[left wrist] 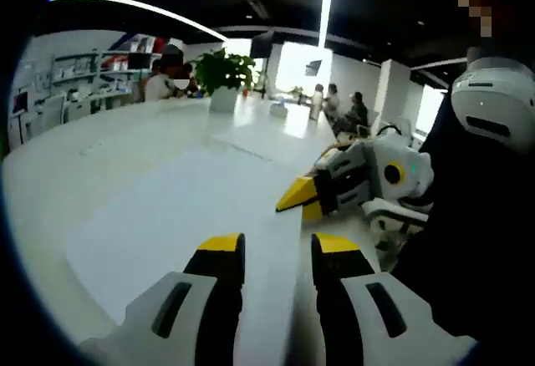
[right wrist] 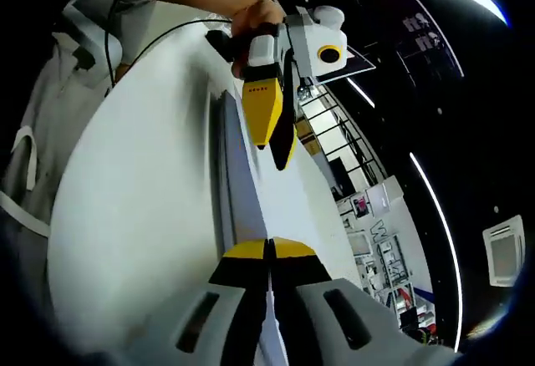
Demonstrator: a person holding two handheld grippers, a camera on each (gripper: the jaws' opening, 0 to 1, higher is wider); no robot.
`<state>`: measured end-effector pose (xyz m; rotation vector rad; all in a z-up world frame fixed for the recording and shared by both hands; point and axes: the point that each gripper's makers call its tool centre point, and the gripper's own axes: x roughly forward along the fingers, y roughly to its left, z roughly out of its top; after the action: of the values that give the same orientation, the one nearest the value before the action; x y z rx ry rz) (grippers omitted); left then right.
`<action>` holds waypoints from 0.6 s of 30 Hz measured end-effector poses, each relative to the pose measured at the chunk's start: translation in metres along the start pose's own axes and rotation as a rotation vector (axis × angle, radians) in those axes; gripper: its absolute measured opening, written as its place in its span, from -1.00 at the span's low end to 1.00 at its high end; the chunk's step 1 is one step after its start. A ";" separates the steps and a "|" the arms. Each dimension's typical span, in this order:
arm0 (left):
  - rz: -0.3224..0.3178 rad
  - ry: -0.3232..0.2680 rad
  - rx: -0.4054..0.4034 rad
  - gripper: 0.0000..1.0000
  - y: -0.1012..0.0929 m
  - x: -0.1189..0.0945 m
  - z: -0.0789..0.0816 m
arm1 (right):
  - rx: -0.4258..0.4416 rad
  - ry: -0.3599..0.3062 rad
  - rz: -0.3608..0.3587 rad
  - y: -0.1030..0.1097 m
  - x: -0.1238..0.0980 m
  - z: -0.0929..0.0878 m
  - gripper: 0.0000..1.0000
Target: Grasp the top corner of one sheet in the document stack and pull a single sheet out from the document stack, separating that one sheet from the rest and lifting it clear until the single sheet is fully removed from the stack
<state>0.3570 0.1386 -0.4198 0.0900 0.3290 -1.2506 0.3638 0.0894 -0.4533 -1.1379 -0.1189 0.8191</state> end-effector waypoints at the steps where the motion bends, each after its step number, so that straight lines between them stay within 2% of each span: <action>1: 0.029 -0.014 0.005 -0.29 0.000 -0.003 0.001 | 0.008 -0.001 0.002 0.000 0.000 0.000 -0.96; 7: 0.260 -0.115 0.113 -0.15 0.008 -0.026 0.011 | 0.038 -0.005 0.022 0.001 -0.001 0.001 -0.96; 9: 0.280 -0.136 0.115 -0.13 0.001 -0.033 0.012 | 0.036 -0.001 0.036 0.001 0.000 0.001 -0.96; 11: 0.311 -0.190 0.096 -0.13 -0.002 -0.040 0.018 | 0.033 0.003 0.045 0.002 0.000 0.001 -0.96; 14: 0.326 -0.240 0.067 -0.13 -0.006 -0.049 0.020 | 0.036 0.003 0.052 0.002 0.001 0.001 -0.96; 17: 0.355 -0.244 0.064 -0.12 -0.008 -0.058 0.011 | 0.070 -0.001 0.060 0.001 0.002 0.001 -0.96; 18: 0.383 -0.209 0.084 -0.11 -0.007 -0.062 0.004 | 0.080 -0.002 0.063 0.001 0.002 0.001 -0.96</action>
<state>0.3344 0.1922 -0.3974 0.0886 0.0712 -0.8840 0.3639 0.0915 -0.4542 -1.0701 -0.0521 0.8738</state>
